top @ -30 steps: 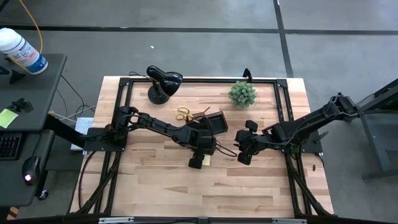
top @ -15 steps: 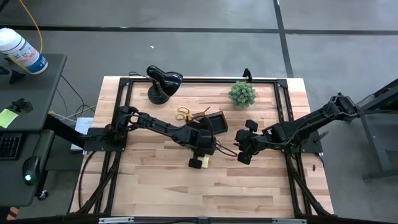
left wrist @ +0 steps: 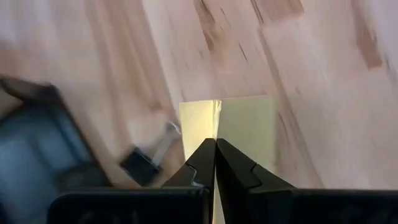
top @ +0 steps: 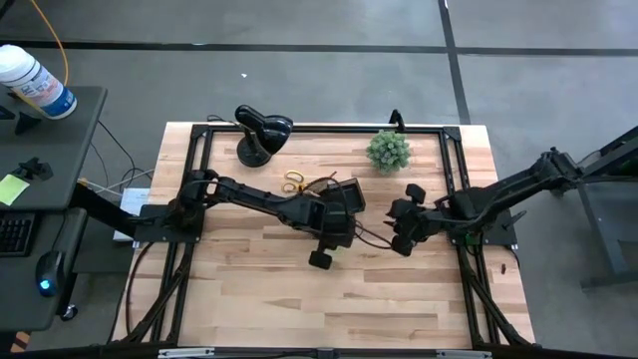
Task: Pick and place office supplies into organizer
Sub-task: Put the yellow sticky notes into the black desk organizer
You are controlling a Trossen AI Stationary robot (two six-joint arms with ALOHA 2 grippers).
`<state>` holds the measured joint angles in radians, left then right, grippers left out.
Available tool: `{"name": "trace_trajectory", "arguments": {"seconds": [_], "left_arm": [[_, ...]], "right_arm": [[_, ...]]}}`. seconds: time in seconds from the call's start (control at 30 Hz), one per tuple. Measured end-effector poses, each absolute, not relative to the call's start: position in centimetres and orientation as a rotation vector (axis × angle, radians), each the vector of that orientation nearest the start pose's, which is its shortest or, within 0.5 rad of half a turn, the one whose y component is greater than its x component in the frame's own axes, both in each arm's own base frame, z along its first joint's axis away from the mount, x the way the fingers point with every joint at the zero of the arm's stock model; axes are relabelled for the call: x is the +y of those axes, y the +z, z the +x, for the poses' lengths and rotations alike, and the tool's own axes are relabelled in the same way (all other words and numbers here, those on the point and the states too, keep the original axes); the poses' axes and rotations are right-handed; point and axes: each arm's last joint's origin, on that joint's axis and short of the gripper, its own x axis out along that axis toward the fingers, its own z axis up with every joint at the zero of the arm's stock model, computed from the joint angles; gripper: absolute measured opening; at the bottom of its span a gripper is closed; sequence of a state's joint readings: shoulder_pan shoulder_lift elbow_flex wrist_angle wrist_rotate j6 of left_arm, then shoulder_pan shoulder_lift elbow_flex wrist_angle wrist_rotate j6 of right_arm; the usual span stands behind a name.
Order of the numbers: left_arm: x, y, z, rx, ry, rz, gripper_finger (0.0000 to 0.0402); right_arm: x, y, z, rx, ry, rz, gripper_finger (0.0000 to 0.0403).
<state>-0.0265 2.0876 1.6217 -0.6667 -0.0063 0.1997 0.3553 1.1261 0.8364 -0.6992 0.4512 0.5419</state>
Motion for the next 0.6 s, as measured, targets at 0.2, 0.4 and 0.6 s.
{"name": "trace_trajectory", "arguments": {"seconds": [0.2,0.4,0.6], "left_arm": [[-0.6,22.1,44.9,1.057,-0.083,0.271,0.0],[1.2,24.9,45.7,0.982,-0.01,0.28,0.0],[5.6,26.3,45.6,0.972,0.129,0.252,0.0]], "right_arm": [[5.4,27.0,18.3,0.765,-0.329,0.171,0.0098],[4.8,28.2,17.0,0.696,-0.325,0.2,0.0098],[4.7,28.6,16.6,0.671,-0.332,0.209,0.0098]]}}
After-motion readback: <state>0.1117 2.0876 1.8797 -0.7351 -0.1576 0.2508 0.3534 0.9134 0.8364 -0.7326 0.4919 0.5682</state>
